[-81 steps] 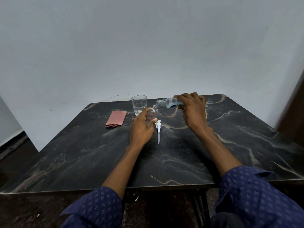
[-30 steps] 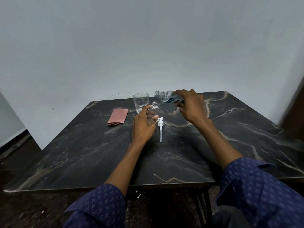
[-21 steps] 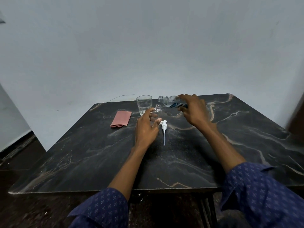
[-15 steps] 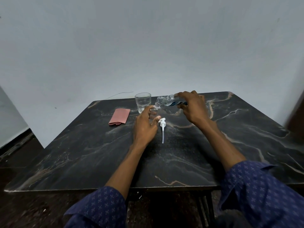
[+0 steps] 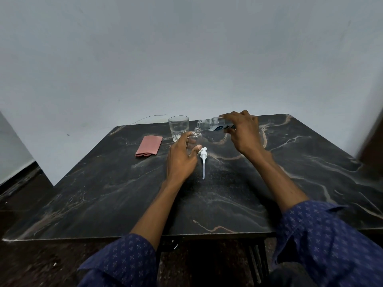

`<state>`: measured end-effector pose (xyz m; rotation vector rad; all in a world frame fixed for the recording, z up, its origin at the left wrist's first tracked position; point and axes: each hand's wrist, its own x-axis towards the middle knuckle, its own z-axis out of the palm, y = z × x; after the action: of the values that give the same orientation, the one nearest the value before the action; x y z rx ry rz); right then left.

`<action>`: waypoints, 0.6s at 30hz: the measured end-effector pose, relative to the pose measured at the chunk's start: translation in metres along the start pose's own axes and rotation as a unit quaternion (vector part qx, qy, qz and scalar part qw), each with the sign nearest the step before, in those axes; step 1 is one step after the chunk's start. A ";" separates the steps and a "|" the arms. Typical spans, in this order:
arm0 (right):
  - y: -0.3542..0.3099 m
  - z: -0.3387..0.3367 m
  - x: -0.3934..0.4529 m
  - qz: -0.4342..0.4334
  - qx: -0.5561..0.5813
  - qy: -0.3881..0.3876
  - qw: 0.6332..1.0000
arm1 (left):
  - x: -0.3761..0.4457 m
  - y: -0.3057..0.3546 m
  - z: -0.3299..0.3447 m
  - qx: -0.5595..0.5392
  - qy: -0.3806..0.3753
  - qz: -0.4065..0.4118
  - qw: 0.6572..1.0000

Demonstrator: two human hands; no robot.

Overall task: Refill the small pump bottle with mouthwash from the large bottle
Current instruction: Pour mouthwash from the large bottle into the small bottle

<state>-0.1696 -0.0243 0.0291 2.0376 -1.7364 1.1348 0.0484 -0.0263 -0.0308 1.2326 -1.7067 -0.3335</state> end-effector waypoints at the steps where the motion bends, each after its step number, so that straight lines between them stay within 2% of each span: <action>1: 0.000 -0.001 0.000 -0.002 -0.002 0.000 1.000 | 0.000 0.000 0.000 0.000 0.001 0.000 1.000; 18: -0.006 -0.010 -0.002 -0.008 -0.028 0.010 1.000 | -0.003 0.004 -0.003 -0.004 0.006 0.008 1.000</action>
<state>-0.1678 -0.0154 0.0364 1.9980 -1.7191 1.0859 0.0480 -0.0211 -0.0281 1.2121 -1.7024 -0.3221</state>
